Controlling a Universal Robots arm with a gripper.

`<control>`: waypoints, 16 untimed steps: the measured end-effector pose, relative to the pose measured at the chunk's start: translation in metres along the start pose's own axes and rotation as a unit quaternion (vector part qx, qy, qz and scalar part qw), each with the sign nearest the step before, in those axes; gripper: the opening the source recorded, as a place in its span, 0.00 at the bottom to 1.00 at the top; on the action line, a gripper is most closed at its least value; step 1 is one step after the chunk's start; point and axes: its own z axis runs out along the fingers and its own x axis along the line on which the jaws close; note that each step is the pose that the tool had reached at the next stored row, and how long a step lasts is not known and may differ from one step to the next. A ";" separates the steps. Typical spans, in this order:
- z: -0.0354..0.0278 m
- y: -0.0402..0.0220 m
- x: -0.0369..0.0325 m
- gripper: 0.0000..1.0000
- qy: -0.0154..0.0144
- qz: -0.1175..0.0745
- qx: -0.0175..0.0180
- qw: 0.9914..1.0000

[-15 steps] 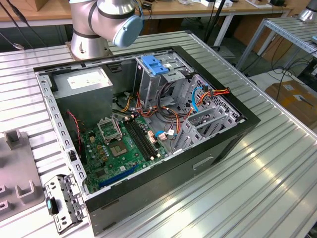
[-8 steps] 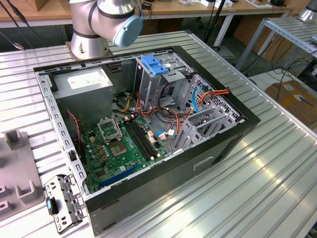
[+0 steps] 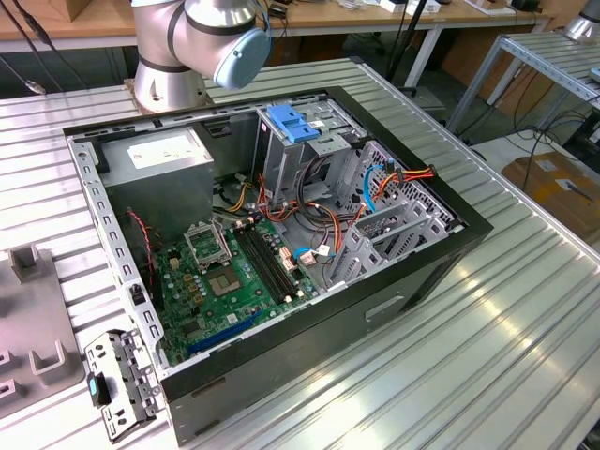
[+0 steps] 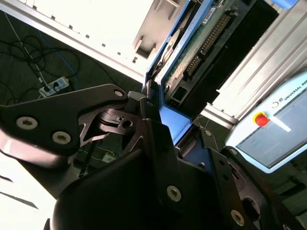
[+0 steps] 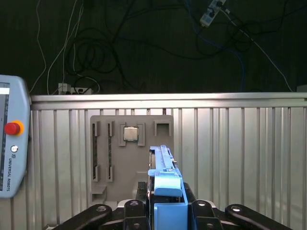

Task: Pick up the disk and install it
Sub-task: 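Pick up the disk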

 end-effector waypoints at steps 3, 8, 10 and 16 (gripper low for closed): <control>0.0000 -0.0010 0.0000 0.37 0.000 0.000 0.000 1.000; 0.0000 -0.0031 0.0000 0.37 0.000 0.000 0.000 1.000; 0.0000 -0.0044 -0.0001 0.37 0.000 0.000 0.000 1.000; 0.0000 -0.0070 -0.0001 0.37 0.000 0.000 0.000 1.000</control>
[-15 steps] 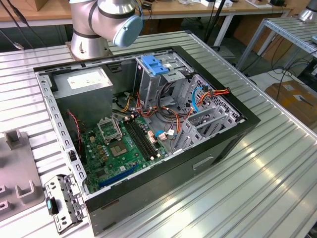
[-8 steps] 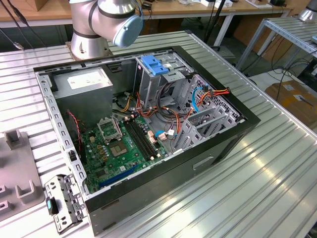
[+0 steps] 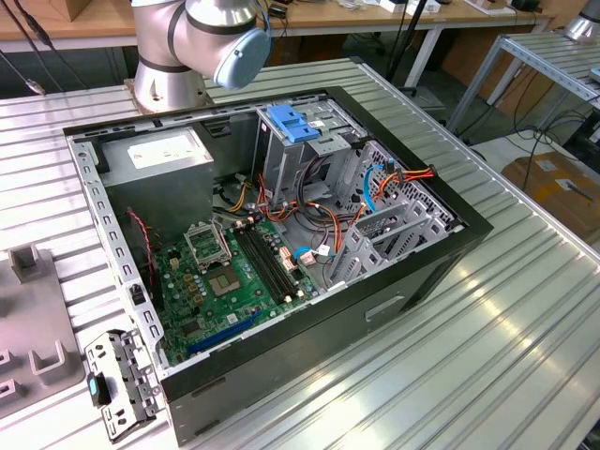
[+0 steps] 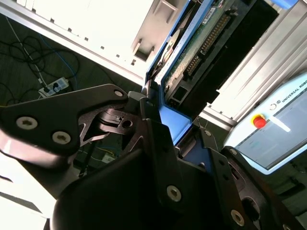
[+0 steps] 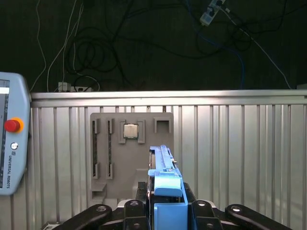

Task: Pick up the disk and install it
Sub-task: 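Pick up the disk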

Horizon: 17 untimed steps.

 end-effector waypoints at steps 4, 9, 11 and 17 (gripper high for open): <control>0.0001 -0.0026 0.0000 0.37 0.000 0.000 0.000 1.000; 0.0001 -0.0083 -0.0001 0.37 0.000 0.000 0.000 1.000; 0.0001 -0.0094 -0.0002 0.37 0.000 0.000 0.000 1.000; 0.0001 -0.0123 0.0000 0.37 0.000 0.000 0.000 1.000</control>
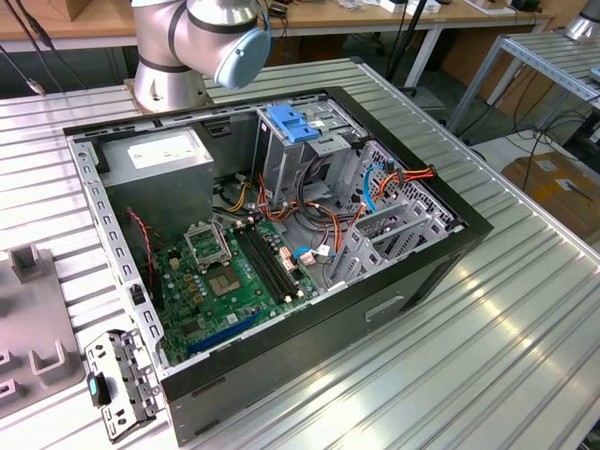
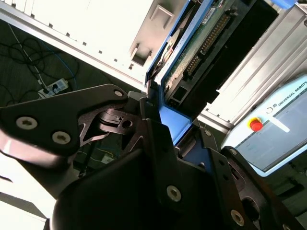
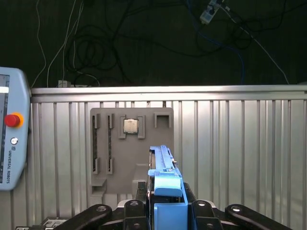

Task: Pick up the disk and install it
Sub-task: 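Pick up the disk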

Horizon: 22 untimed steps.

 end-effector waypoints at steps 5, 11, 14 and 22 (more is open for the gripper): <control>0.0000 -0.0096 -0.0001 0.37 0.000 0.000 0.000 1.000; 0.0001 -0.0222 -0.0002 0.37 0.000 0.000 0.000 1.000; 0.0001 -0.0266 -0.0003 0.37 0.000 0.000 0.000 1.000; 0.0001 -0.0351 -0.0005 0.37 0.000 0.000 -0.001 1.000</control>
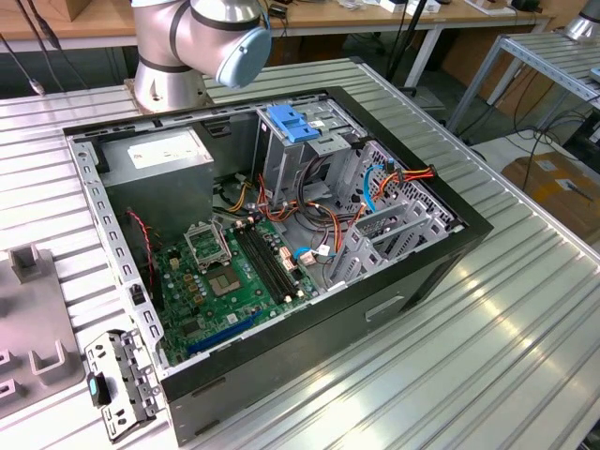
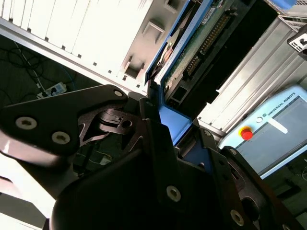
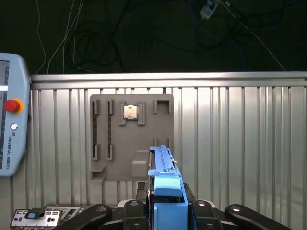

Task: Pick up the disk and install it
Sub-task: 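Pick up the disk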

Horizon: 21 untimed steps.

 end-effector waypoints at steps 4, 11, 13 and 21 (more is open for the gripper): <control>0.0000 -0.0047 -0.0001 0.37 0.000 0.000 0.000 1.000; 0.0000 -0.0127 -0.0002 0.37 0.000 0.000 0.000 1.000; 0.0001 -0.0144 -0.0002 0.37 0.000 0.000 0.000 1.000; 0.0001 -0.0205 -0.0003 0.37 0.000 0.000 0.000 1.000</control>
